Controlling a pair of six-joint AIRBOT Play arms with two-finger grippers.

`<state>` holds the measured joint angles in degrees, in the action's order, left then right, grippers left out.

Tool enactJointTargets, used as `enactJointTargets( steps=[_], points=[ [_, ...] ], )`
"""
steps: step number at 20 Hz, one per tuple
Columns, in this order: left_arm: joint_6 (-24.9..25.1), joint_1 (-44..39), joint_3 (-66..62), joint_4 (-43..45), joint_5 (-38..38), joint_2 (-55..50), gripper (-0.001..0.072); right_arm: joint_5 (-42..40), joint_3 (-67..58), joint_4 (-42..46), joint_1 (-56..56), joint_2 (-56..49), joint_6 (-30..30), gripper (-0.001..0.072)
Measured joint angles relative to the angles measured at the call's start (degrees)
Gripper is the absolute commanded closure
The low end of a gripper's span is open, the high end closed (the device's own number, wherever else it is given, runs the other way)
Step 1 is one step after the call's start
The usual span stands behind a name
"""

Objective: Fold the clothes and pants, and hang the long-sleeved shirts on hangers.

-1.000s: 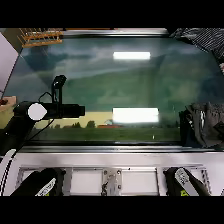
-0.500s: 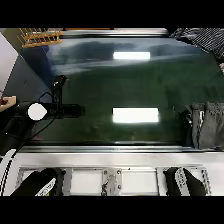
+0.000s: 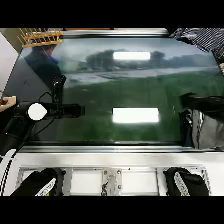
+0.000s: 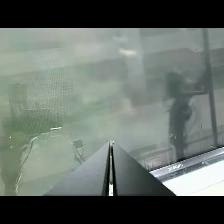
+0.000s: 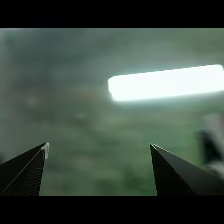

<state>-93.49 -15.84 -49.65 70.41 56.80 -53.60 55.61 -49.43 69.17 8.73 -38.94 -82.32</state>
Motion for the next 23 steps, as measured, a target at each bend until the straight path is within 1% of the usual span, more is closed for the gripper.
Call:
enactJointTargets(
  steps=[4, 6, 7, 9, 10, 23],
  points=[
    [0.0, 0.0, 0.0, 0.0, 0.0, 0.0, 0.0704, 0.09, 1.38, -4.28, -12.28, -4.68, 1.62, 0.0004],
    [0.0, 0.0, 0.0, 0.0, 0.0, 0.0, 0.0703, 0.13, 1.6, -5.16, -15.91, -6.43, 2.01, 0.0015],
    [0.0, 0.0, 0.0, 0.0, 0.0, 0.0, 0.0704, 0.26, 1.68, -5.44, -17.4, -7.19, 2.05, 0.0192],
    [0.0, 0.0, 0.0, 0.0, 0.0, 0.0, 0.0704, 0.26, 1.75, -5.99, -19.02, -8.02, 2.25, 0.0698],
    [0.0, 0.0, 0.0, 0.0, 0.0, 0.0, 0.0704, 0.26, 1.77, -6.1, -19.52, -8.31, 2.25, 0.0687],
    [0.0, 0.0, 0.0, 0.0, 0.0, 0.0, 0.0704, 0.28, 1.81, -6.62, -20.68, -8.9, 2.43, 0.0686]
  ],
)
